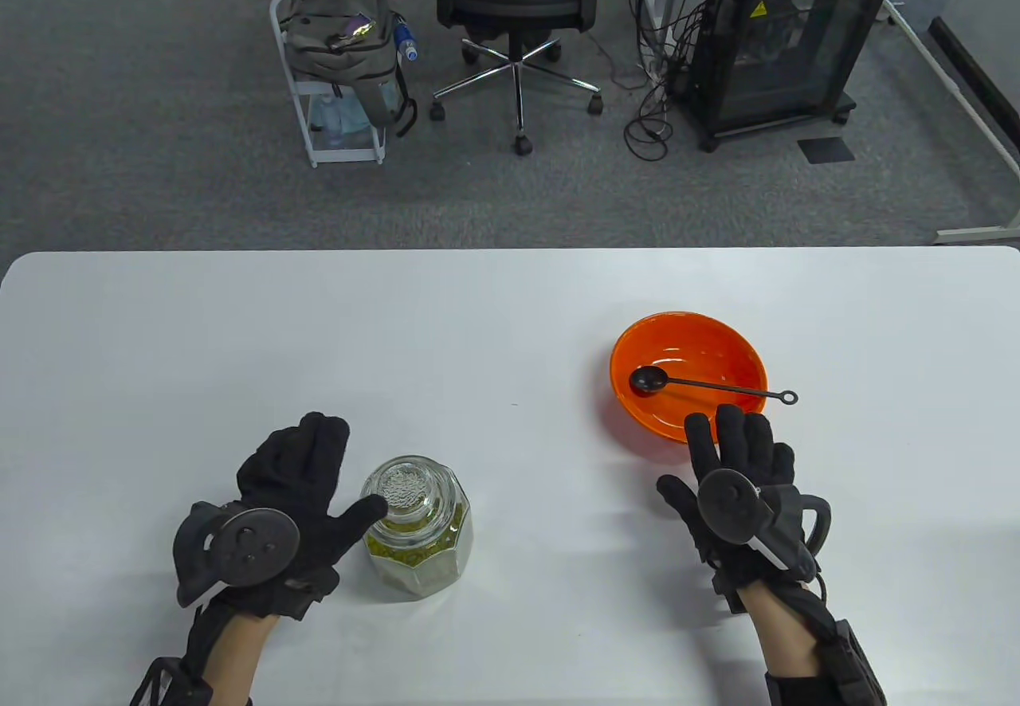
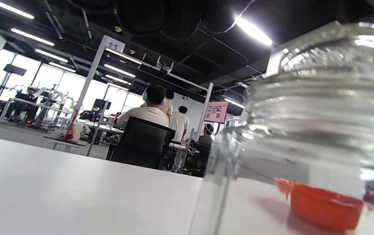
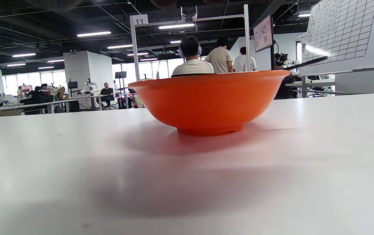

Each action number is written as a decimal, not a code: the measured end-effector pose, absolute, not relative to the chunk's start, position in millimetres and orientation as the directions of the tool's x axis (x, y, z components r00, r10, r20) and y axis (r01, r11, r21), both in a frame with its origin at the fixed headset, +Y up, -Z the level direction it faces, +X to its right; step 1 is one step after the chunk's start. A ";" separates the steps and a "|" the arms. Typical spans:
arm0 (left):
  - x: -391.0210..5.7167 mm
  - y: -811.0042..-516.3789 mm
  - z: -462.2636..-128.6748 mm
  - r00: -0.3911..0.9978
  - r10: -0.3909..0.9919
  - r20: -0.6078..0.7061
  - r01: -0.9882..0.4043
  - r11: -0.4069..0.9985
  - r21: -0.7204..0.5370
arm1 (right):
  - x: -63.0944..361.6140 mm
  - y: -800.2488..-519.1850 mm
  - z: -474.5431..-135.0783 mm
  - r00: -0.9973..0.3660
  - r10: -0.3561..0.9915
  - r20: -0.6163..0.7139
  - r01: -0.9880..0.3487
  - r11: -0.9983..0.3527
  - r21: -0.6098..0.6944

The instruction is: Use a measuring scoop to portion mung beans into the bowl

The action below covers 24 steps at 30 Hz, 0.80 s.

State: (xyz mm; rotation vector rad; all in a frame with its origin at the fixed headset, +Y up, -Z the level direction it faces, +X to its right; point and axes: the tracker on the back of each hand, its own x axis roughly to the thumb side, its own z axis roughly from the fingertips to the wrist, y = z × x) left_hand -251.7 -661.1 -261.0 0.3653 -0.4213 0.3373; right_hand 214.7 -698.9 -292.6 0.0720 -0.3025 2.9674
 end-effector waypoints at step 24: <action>-197.5 -655.6 -269.9 0.864 0.140 0.484 -0.252 0.952 0.175 | 211.7 -703.7 -293.7 -0.989 0.134 0.070 -0.144 -0.974 -0.175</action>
